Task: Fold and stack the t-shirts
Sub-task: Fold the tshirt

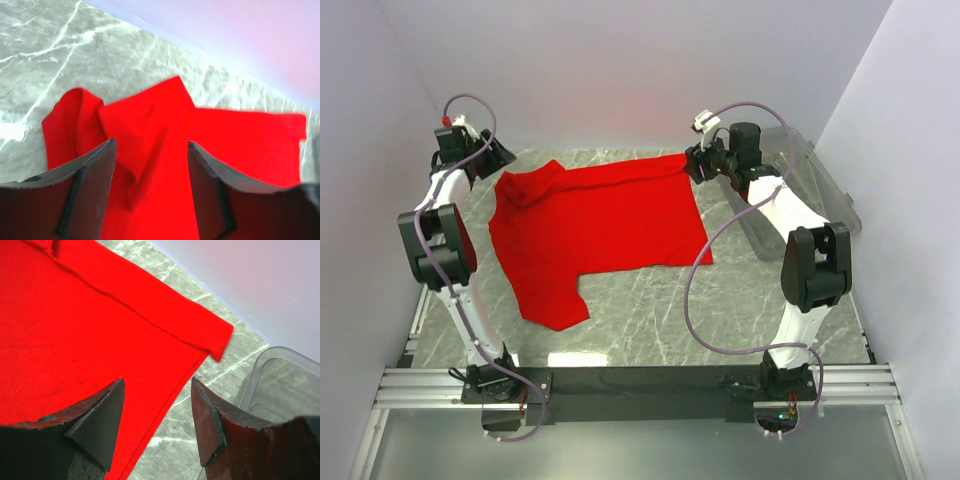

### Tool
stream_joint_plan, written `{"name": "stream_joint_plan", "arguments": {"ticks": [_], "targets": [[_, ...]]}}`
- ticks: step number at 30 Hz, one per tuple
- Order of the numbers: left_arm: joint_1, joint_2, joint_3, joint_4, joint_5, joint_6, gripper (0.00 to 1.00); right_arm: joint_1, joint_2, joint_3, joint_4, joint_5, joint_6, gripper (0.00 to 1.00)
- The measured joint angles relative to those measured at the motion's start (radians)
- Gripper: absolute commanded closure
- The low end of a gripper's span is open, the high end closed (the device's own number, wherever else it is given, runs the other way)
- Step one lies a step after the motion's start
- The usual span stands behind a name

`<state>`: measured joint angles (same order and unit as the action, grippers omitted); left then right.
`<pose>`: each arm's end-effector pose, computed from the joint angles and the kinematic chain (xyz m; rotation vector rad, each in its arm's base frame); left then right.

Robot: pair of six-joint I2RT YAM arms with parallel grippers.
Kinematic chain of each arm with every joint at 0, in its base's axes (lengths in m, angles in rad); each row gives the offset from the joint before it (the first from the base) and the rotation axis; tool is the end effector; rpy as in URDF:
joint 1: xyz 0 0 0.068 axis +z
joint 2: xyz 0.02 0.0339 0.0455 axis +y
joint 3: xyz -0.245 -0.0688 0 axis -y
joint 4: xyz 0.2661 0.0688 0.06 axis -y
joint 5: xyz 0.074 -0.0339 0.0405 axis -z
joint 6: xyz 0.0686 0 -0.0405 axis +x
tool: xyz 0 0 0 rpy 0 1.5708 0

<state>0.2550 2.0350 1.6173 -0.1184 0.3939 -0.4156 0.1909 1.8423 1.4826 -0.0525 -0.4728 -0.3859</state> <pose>0.5053 0.1045 0.2093 -0.4634 2.0506 -0.5108 0.4650 0.1217 0.2579 -0.8391 1.7608 0.3393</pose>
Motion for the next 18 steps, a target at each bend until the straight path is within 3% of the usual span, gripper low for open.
{"name": "stream_joint_plan", "arguments": {"ticks": [10,18], "targets": [[-0.004,0.21,0.131,-0.131,-0.024,-0.104,0.4,0.0,0.0,-0.006,0.0,-0.001,0.0,0.38],[-0.008,0.242,0.185,-0.155,-0.029,-0.14,0.43,0.0,0.0,-0.005,-0.001,-0.003,0.0,0.38]]}}
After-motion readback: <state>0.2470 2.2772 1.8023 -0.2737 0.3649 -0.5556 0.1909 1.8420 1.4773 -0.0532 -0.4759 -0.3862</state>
